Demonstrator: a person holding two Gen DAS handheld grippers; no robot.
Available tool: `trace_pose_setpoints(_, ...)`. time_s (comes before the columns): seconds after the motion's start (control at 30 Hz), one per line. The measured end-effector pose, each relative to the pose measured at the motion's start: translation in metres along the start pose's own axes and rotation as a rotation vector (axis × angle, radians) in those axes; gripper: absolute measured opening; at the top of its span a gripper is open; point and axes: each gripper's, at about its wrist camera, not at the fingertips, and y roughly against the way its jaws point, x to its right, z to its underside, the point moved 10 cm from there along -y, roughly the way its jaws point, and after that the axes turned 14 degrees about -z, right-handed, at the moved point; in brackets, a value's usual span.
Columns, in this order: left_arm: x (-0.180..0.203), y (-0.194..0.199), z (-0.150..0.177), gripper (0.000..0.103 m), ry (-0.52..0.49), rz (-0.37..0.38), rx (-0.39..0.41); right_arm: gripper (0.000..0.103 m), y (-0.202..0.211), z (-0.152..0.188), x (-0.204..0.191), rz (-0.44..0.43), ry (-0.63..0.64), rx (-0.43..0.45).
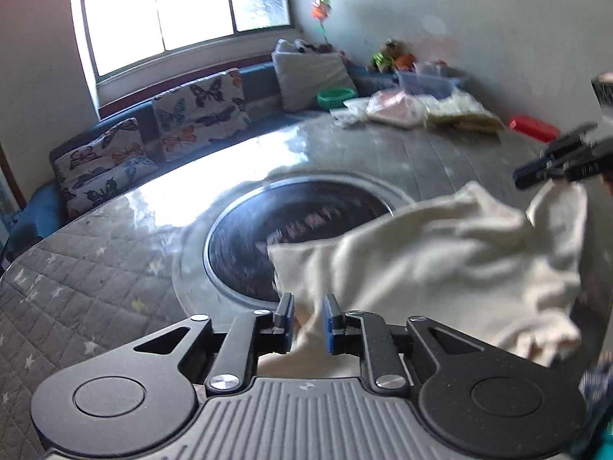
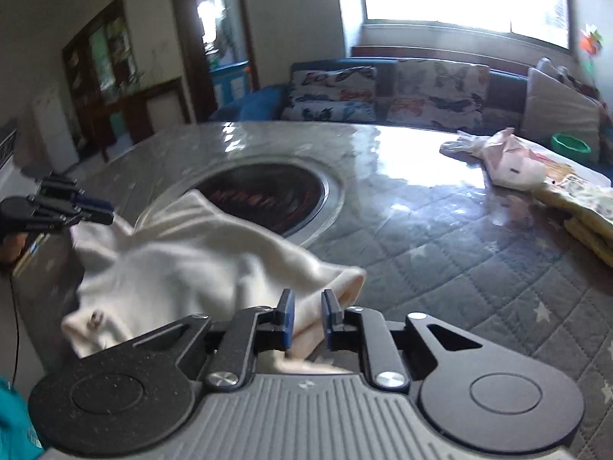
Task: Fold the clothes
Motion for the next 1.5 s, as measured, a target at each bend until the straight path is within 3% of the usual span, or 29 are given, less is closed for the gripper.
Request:
trace_pose_setpoints(0.1, 0.002, -0.021, -0.020, 0.053, 0.040, -0.013, -0.001, 0.031, -0.014, -0.013, 0.018, -0.005, -0.073, 0.017)
trace_pose_setpoints(0.33, 0.001, -0.096, -0.035, 0.056, 0.139, -0.037, -0.138, 0.046, -0.056, -0.023, 0.049, 0.016, -0.160, 0.003)
trace_pose_setpoints(0.4, 0.000, -0.110, -0.033, 0.056, 0.163, -0.034, -0.167, 0.046, -0.061, -0.021, 0.054, 0.019, -0.179, -0.004)
trace_pose_setpoints(0.5, 0.005, -0.121, -0.029, 0.053, 0.177, -0.007, -0.189, 0.044, -0.065, -0.017, 0.057, 0.002, -0.203, -0.016)
trace_pose_setpoints(0.57, 0.008, -0.120, -0.027, 0.040, 0.164, -0.003, -0.186, 0.037, -0.067, -0.014, 0.056, -0.011, -0.210, -0.027)
trace_pose_setpoints(0.6, 0.010, -0.120, -0.026, 0.027, 0.158, -0.001, -0.184, 0.033, -0.068, -0.013, 0.056, -0.017, -0.214, -0.033)
trace_pose_setpoints(0.63, 0.012, -0.119, -0.025, 0.020, 0.154, 0.000, -0.182, 0.025, -0.070, -0.010, 0.055, -0.012, -0.212, -0.044)
trace_pose_setpoints(0.67, 0.011, -0.118, -0.026, 0.015, 0.163, 0.000, -0.179, 0.016, -0.070, -0.009, 0.055, -0.009, -0.214, -0.052)
trace_pose_setpoints(0.7, 0.009, -0.115, -0.027, 0.012, 0.175, -0.002, -0.173, 0.015, -0.071, -0.007, 0.054, -0.017, -0.231, -0.051)
trace_pose_setpoints(0.97, -0.004, -0.065, -0.044, 0.009, 0.240, 0.052, -0.048, 0.012, -0.043, -0.022, 0.034, -0.041, -0.215, 0.047)
trace_pose_setpoints(1.17, -0.001, 0.010, -0.028, 0.009, 0.190, 0.130, 0.063, 0.011, -0.003, -0.016, -0.017, -0.082, -0.072, 0.085)
trace_pose_setpoints(1.33, 0.012, 0.042, 0.019, 0.009, 0.048, 0.155, 0.036, 0.011, 0.016, 0.016, -0.059, -0.120, 0.053, 0.046)
trace_pose_setpoints(1.5, 0.023, 0.043, 0.052, 0.012, -0.061, 0.159, -0.045, 0.012, 0.010, 0.057, -0.077, -0.178, 0.087, -0.100)
